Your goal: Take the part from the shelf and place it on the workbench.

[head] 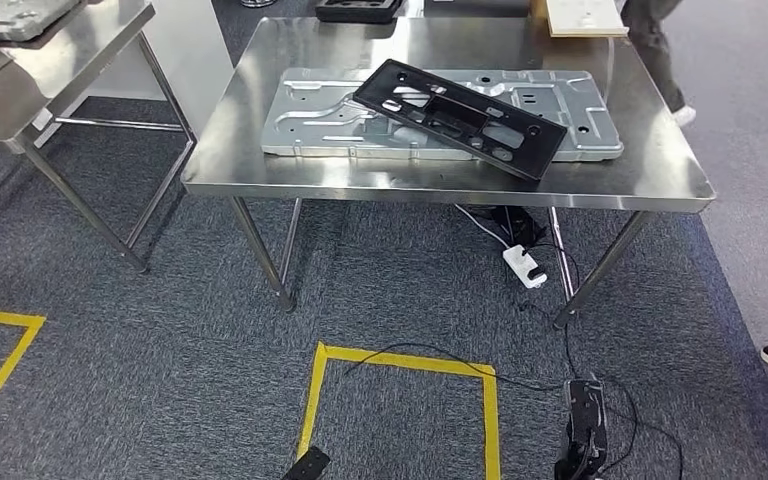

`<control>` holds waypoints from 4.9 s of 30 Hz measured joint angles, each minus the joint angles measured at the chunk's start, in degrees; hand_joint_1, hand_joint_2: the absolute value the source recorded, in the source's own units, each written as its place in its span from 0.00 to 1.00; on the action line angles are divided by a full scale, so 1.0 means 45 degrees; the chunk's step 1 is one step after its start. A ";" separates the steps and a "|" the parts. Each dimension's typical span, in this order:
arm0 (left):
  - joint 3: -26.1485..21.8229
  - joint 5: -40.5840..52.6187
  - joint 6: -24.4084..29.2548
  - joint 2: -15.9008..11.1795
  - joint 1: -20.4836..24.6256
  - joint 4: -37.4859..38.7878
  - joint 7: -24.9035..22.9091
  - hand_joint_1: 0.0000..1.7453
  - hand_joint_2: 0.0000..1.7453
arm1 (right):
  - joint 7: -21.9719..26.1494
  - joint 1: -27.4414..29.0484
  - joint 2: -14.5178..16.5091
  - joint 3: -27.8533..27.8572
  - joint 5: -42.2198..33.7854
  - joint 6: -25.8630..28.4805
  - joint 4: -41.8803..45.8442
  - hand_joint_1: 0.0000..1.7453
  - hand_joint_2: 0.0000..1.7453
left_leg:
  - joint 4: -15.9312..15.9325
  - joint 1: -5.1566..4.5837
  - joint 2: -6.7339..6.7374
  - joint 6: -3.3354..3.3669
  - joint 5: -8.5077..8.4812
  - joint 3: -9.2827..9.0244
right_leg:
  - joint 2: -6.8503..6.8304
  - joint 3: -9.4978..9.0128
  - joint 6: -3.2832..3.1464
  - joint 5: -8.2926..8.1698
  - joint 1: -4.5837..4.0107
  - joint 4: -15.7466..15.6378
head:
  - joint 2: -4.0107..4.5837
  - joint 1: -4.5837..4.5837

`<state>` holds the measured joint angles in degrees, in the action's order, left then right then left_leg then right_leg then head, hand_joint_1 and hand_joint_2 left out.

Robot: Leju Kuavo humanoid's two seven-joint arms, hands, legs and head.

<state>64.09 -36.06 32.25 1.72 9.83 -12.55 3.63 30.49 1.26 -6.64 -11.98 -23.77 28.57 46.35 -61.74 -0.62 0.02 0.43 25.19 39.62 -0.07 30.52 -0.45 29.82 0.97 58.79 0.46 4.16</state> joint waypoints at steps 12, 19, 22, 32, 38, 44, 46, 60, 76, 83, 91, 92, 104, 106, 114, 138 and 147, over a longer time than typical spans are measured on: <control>-0.0144 0.0034 -0.0183 -0.0002 0.0026 0.0000 -0.0692 0.00 0.00 | -0.7539 -0.0778 0.1685 -0.1028 0.3372 -0.1800 -0.5104 0.00 0.00 | 0.1031 -0.0245 0.0447 0.0258 0.0897 -0.2182 | -0.0660 0.0713 0.0135 -0.0758 -0.0108 0.0002 | 0.0000 0.0044; -0.0153 0.0157 -0.0452 0.0025 0.0008 0.0000 -0.0924 0.00 0.00 | -0.7720 -0.1074 0.1918 -0.3092 0.6658 -0.2393 -0.6036 0.00 0.00 | 0.1385 -0.0070 -0.0094 0.0708 0.0436 -0.2081 | -0.0092 0.2051 0.0477 0.0953 -0.0066 0.3198 | 0.0000 -0.0017; -0.0153 0.0181 -0.0539 0.0028 -0.0022 0.0000 -0.1003 0.00 0.00 | -0.7724 -0.1109 0.1922 -0.3893 0.7297 -0.2413 -0.6237 0.00 0.00 | 0.1117 -0.0009 -0.0466 0.0645 0.0443 -0.1886 | 0.0010 0.1550 0.0590 0.0331 0.0036 0.2513 | 0.0000 -0.0013; -0.0153 0.0199 -0.0593 0.0022 -0.0005 0.0000 -0.1024 0.00 0.00 | -0.7776 -0.1295 0.1922 -0.5531 0.7410 -0.3296 -0.6665 0.00 0.00 | -0.0996 0.0079 -0.0340 -0.0054 0.1496 -0.0609 | 0.0060 0.0526 0.0090 -0.0333 0.0111 0.0308 | 0.0000 0.0093; -0.0153 0.0220 -0.0714 0.0032 -0.0025 0.0000 -0.1115 0.00 0.00 | -0.7756 -0.1324 0.1849 -0.5959 0.7400 -0.3558 -0.6863 0.00 0.00 | -0.1459 0.0161 0.0170 -0.0121 0.1347 -0.0569 | -0.0826 0.0549 0.0078 -0.0322 0.0061 0.0310 | 0.0000 0.0131; -0.0153 0.0272 -0.0810 0.0052 0.0001 0.0000 -0.1227 0.00 0.00 | -0.7759 -0.1424 0.1790 -0.6453 0.7376 -0.4188 -0.6954 0.00 0.00 | 0.0709 -0.0042 0.0426 0.0251 0.0679 -0.1553 | -0.1348 0.0413 0.0414 -0.0290 0.0011 0.0243 | 0.0000 0.0114; -0.0153 0.0277 -0.0879 0.0064 -0.0014 0.0000 -0.1338 0.00 0.00 | -0.7754 -0.1456 0.1739 -0.6605 0.7366 -0.4403 -0.6971 0.00 0.00 | 0.0873 0.0026 0.0201 0.0432 0.0547 -0.1652 | -0.0941 0.0588 0.0513 0.0087 0.0021 0.0740 | 0.0000 0.0073; -0.0154 -0.0162 -0.0245 0.0128 -0.0046 0.0000 -0.0887 0.00 0.00 | -0.8401 -0.1505 0.1499 -0.7356 0.7648 -0.5082 -0.7149 0.00 0.00 | 0.0460 0.0073 -0.1582 0.0154 0.0565 -0.1189 | 0.0584 0.0591 0.0262 -0.0387 0.0115 0.0283 | 0.0000 -0.0021; -0.0439 -0.1021 0.0626 0.0197 -0.0439 0.0000 -0.0767 0.00 0.00 | -0.8223 -0.1630 0.1550 -0.8133 0.8456 -0.5848 -0.7181 0.00 0.00 | 0.0841 0.0116 0.0364 0.0202 0.0487 -0.1481 | -0.1401 0.0106 0.0647 -0.0173 0.0109 -0.0022 | 0.0000 0.0117; -0.0901 -0.1334 0.0734 0.0277 -0.0609 0.0000 -0.0662 0.00 0.00 | -0.8173 -0.1597 0.1571 -0.8653 0.8759 -0.5977 -0.7174 0.00 0.00 | 0.0931 0.0078 -0.0774 0.0554 0.0413 -0.1659 | -0.0008 0.1996 0.0628 0.0888 0.0044 0.3460 | 0.0000 -0.0044; -0.1425 -0.1896 0.0711 0.0258 -0.0859 0.0003 -0.0402 0.00 0.00 | -0.8556 -0.1673 0.1867 -0.9309 0.9184 -0.6126 -0.7177 0.00 0.00 | 0.0683 0.0114 -0.1761 0.0130 0.0589 -0.1370 | 0.0815 0.0609 0.0224 -0.0603 0.0070 0.0016 | 0.0000 -0.0010; -0.1479 -0.1960 0.0731 0.0244 -0.0889 0.0004 -0.0397 0.00 0.00 | -0.8614 -0.1689 0.1956 -0.9375 0.9232 -0.6153 -0.7172 0.00 0.00 | 0.0478 0.0096 -0.1431 0.0050 0.0726 -0.1286 | 0.0643 0.0538 0.0149 -0.0622 0.0111 -0.0067 | 0.0000 0.0048; -0.2078 -0.2980 0.0797 0.0137 -0.0953 0.0019 -0.0273 0.00 0.00 | -0.8676 -0.1767 0.2364 -0.9924 0.9802 -0.6386 -0.7180 0.00 0.00 | 0.0771 0.0205 0.0634 -0.0181 0.0367 -0.1358 | -0.1312 -0.0077 0.0461 -0.0171 0.0094 -0.0186 | 0.0000 0.0181; -0.2203 -0.3092 0.0769 0.0134 -0.0984 0.0019 -0.0267 0.00 0.00 | -0.8676 -0.1799 0.2396 -0.9986 0.9883 -0.6427 -0.7177 0.00 0.00 | 0.0795 0.0219 0.0384 0.0004 0.0372 -0.1345 | -0.1468 -0.0160 0.0601 -0.0109 0.0103 -0.0231 | 0.0000 0.0170; -0.2626 -0.3361 0.0741 0.0203 -0.0998 0.0019 -0.0211 0.00 0.00 | -0.8661 -0.1857 0.2425 -1.0230 1.0257 -0.6727 -0.7177 0.00 0.00 | 0.0860 0.0153 -0.0841 0.0402 0.0435 -0.1605 | -0.0018 0.1673 0.0472 0.0856 -0.0017 0.3144 | 0.0000 -0.0036; -0.3042 -0.1399 -0.0736 0.0242 -0.1004 0.0155 -0.2119 0.00 0.00 | -0.8441 -0.1917 0.1543 -1.0701 0.8917 -0.6216 -0.7373 0.00 0.00 | 0.0830 0.0079 0.0255 0.0238 0.0195 -0.1275 | -0.1121 -0.0165 0.0448 0.0168 -0.0055 0.0092 | 0.0000 0.0078; -0.1826 0.0094 -0.1399 0.0336 -0.0804 0.0155 -0.3043 0.00 0.00 | -0.8860 -0.1710 0.1248 -1.0140 0.7236 -0.5428 -0.7413 0.00 0.00 | 0.0748 0.0066 -0.1244 0.0426 0.0219 -0.1336 | 0.0582 0.0853 0.0331 -0.0129 -0.0018 0.1166 | 0.0000 -0.0068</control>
<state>55.88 -35.64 25.96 3.23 6.21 -11.85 -10.06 -9.38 -6.44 -1.02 -57.61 8.79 4.14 12.99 -58.37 -0.32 -5.58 2.34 26.18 33.60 2.55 34.36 1.04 29.24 0.88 64.04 0.46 3.85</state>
